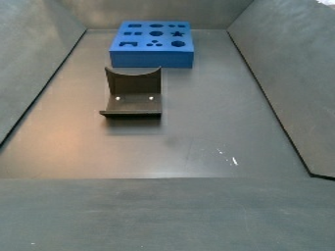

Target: Insert the double-square object.

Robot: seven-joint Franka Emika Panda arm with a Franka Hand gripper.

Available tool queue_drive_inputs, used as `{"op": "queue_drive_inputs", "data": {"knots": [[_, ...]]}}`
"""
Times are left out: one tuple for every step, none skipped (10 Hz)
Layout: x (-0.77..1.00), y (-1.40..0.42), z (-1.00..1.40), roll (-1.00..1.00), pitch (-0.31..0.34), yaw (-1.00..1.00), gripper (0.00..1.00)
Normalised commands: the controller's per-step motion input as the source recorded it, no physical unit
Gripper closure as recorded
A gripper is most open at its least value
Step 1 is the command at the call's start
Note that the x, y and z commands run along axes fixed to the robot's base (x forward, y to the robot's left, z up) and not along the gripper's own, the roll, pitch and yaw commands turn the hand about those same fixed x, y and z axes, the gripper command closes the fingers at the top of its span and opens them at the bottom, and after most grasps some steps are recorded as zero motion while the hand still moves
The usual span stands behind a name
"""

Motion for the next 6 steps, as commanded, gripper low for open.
{"op": "queue_drive_inputs", "data": {"knots": [[0.13,-0.05,-0.11,-0.02,-0.030,0.00,1.00],[0.38,-0.09,-0.33,-0.02,-0.046,-0.14,1.00],[0.91,-0.12,-0.44,0.05,0.046,-0.13,1.00],[1.00,-0.12,-0.49,0.04,0.000,-0.04,1.00],[1.00,-0.10,-0.53,0.06,0.000,-0.02,1.00],[1.00,-0.13,-0.55,0.13,0.051,0.00,1.00]]}}
